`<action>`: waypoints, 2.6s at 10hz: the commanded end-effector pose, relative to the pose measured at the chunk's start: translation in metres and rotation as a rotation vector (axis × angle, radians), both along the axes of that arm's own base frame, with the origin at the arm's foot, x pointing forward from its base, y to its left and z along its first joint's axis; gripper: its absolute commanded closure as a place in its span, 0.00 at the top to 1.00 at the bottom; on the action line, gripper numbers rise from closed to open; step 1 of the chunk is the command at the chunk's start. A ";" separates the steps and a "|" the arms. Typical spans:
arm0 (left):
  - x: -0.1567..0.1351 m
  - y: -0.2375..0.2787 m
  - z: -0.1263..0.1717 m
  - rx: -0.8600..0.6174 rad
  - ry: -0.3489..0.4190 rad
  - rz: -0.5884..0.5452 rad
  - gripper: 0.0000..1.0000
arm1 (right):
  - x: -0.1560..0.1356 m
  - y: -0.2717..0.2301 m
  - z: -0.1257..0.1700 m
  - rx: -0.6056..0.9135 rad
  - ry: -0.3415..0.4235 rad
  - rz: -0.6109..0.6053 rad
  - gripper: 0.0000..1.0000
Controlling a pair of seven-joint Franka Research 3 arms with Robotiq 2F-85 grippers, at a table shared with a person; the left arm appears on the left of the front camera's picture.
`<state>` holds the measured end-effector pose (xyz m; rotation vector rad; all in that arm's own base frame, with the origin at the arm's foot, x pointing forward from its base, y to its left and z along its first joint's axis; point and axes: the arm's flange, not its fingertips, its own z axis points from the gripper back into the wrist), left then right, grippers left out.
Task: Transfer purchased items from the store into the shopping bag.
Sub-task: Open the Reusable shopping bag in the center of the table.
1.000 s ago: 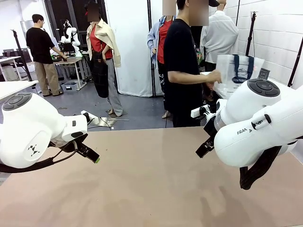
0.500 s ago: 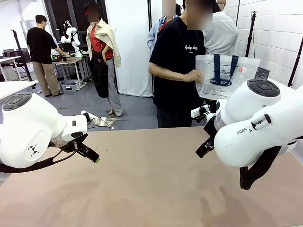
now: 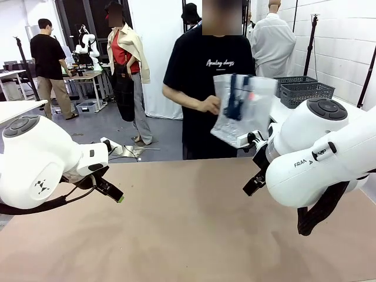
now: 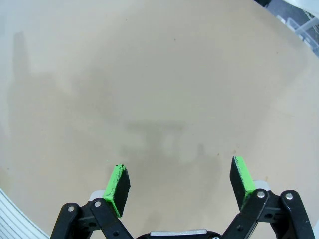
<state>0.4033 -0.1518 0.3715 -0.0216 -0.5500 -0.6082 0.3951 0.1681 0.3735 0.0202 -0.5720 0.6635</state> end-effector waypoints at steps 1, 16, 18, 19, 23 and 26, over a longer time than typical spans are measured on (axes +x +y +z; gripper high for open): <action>0.000 0.001 0.000 -0.001 0.000 0.002 1.00 | 0.000 0.000 0.000 0.000 0.000 0.000 1.00; 0.000 0.001 0.000 -0.001 0.000 0.002 1.00 | 0.000 0.000 0.000 0.000 0.000 0.000 1.00; 0.000 0.001 0.000 -0.001 0.000 0.002 1.00 | 0.000 0.000 0.000 0.000 0.000 0.000 1.00; 0.000 0.001 0.000 -0.001 0.000 0.002 1.00 | 0.000 0.000 0.000 0.000 0.000 0.000 1.00; 0.000 0.001 0.000 -0.001 0.000 0.002 1.00 | 0.000 0.000 0.000 0.000 0.000 0.000 1.00; 0.000 0.001 0.000 -0.001 0.000 0.002 1.00 | 0.000 0.000 0.000 0.000 0.000 0.000 1.00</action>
